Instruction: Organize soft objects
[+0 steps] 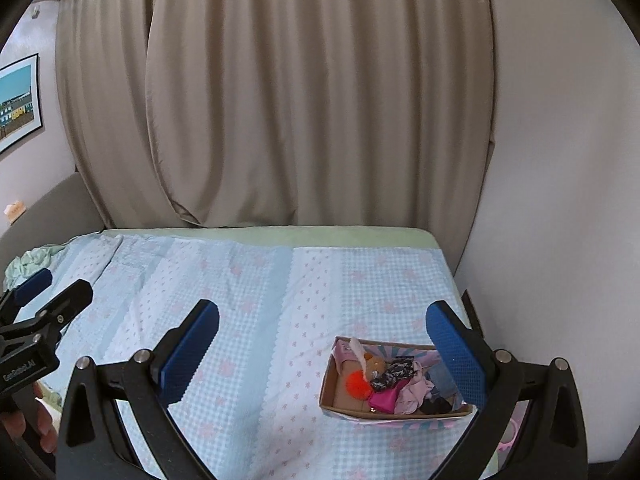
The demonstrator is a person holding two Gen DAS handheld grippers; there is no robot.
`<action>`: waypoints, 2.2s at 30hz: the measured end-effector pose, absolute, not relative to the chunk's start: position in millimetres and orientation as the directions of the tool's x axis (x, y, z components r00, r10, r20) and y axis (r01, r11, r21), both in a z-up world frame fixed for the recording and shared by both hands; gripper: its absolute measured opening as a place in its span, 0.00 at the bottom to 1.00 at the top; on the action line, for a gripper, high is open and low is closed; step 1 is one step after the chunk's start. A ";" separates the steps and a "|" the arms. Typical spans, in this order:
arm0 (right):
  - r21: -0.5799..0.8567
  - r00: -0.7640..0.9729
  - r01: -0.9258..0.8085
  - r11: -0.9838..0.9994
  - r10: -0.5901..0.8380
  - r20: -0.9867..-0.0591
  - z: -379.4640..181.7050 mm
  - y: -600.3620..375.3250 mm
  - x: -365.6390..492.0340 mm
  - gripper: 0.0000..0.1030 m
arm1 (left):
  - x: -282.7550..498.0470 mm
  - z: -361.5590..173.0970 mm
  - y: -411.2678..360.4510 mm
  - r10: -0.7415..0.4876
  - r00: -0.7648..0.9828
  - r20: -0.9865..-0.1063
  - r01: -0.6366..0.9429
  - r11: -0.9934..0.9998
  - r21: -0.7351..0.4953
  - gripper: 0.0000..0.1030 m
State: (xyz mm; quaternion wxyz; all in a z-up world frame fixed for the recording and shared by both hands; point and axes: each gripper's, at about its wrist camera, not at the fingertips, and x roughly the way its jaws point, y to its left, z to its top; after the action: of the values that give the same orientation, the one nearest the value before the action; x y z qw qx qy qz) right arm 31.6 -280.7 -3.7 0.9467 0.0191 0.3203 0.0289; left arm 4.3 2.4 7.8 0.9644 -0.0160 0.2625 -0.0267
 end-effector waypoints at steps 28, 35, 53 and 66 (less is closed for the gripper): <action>0.059 0.795 0.010 0.998 0.028 -0.606 1.8 -283.3 31.1 1.00 | 8.9 4.2 -4.0 -0.053 0.864 -0.502 0.051 0.999 -0.017 1.00; 0.040 0.805 0.012 0.999 0.015 -0.593 4.7 -282.2 32.4 1.00 | 7.9 7.7 -5.1 -0.062 0.866 -0.495 0.061 0.998 -0.020 1.00; 0.046 0.811 0.012 0.999 0.017 -0.585 4.9 -281.9 32.8 1.00 | 4.9 15.3 -7.9 -0.053 0.878 -0.475 0.061 0.998 0.001 1.00; 0.060 0.804 0.011 0.998 0.027 -0.594 0.0 -283.0 35.8 1.00 | 1.8 13.7 -6.5 -0.044 0.876 -0.480 0.051 0.999 0.003 1.00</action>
State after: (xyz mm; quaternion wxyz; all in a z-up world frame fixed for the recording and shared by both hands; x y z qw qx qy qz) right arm 35.8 -283.0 0.0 0.9492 0.0305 0.3131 0.0041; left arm 1.8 -6.5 13.7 0.9685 0.0080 0.2477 -0.0245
